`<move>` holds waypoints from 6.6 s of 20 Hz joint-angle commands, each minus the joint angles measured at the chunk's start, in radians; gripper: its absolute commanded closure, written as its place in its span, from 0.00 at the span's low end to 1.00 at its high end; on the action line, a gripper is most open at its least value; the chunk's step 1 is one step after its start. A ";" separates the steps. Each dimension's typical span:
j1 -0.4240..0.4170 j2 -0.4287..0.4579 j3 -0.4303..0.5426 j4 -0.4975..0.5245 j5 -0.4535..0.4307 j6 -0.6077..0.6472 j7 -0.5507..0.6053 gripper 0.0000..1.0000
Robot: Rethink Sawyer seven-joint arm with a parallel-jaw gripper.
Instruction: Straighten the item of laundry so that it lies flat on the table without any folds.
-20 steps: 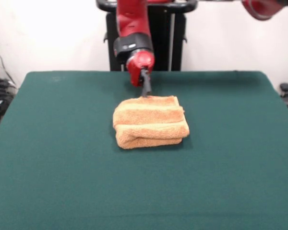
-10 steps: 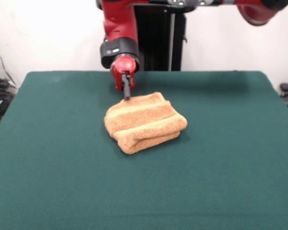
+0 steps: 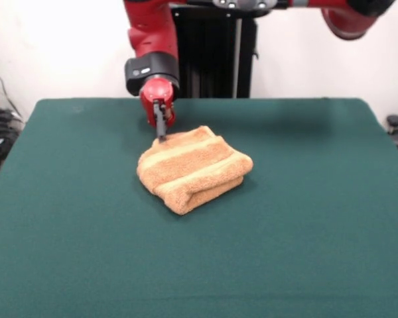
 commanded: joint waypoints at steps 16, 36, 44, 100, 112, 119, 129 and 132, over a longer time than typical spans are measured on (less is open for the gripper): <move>0.047 0.044 0.037 -0.224 -0.086 -0.075 -0.041 0.00; 0.101 0.116 0.015 -0.230 -0.101 -0.119 -0.066 0.00; 0.139 0.132 0.013 -0.211 -0.120 -0.234 -0.062 0.00; 0.165 0.146 0.031 -0.210 -0.066 -0.191 -0.041 0.00; 0.184 0.136 0.047 -0.223 -0.057 -0.110 -0.048 0.00; 0.177 0.122 0.056 -0.224 -0.065 -0.078 -0.022 0.00; 0.071 -0.017 0.141 -0.247 -0.116 0.264 0.075 0.00; 0.070 -0.026 0.144 -0.248 -0.120 0.282 0.046 0.00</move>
